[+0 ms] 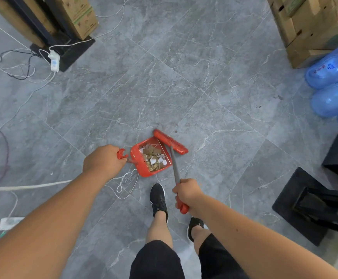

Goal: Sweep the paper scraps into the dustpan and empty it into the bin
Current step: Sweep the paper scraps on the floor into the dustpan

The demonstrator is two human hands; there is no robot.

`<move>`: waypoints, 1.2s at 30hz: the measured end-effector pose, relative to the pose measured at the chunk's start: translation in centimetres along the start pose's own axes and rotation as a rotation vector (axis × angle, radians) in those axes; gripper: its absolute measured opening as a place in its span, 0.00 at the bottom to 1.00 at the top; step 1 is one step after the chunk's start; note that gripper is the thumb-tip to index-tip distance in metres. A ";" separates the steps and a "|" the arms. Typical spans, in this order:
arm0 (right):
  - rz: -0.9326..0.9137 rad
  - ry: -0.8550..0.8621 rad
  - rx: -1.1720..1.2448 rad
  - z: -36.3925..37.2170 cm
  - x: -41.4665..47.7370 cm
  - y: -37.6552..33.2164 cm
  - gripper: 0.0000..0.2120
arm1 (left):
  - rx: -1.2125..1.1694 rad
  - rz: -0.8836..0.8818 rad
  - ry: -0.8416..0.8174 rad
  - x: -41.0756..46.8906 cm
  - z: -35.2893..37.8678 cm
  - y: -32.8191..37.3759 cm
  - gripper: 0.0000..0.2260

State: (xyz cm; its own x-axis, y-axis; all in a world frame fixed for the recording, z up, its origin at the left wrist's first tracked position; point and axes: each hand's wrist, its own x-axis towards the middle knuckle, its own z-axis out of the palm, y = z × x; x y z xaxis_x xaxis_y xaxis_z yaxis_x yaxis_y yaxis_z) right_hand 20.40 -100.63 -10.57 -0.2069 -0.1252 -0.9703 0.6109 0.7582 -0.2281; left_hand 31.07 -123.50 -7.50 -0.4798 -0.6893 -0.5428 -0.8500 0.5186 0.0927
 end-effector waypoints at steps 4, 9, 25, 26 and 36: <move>0.024 -0.089 0.219 -0.5 -1.4 2.4 0.05 | -0.006 -0.017 0.009 0.1 0.0 1.4 0.12; 0.048 -0.163 0.380 -3.0 -3.2 2.3 0.04 | -0.008 -0.001 0.050 -0.3 -0.4 1.7 0.11; -0.059 -0.057 0.628 -8.3 -9.7 1.0 0.03 | 0.011 0.286 0.113 1.0 -6.4 8.0 0.11; -0.071 -0.039 0.655 -8.7 -10.5 0.8 0.03 | 0.003 0.318 0.110 1.2 -7.0 8.9 0.11; -0.179 0.113 0.902 -10.8 -15.4 4.2 0.05 | -0.005 0.587 0.095 0.1 -8.5 18.2 0.12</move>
State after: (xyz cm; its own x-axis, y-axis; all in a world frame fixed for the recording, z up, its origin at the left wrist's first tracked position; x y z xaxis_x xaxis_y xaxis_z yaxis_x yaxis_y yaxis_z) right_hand 17.91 -88.63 4.31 -0.3998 -0.0928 -0.9119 0.9165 -0.0571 -0.3960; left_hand 13.69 -118.40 1.25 -0.8869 -0.3305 -0.3228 -0.4377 0.8245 0.3585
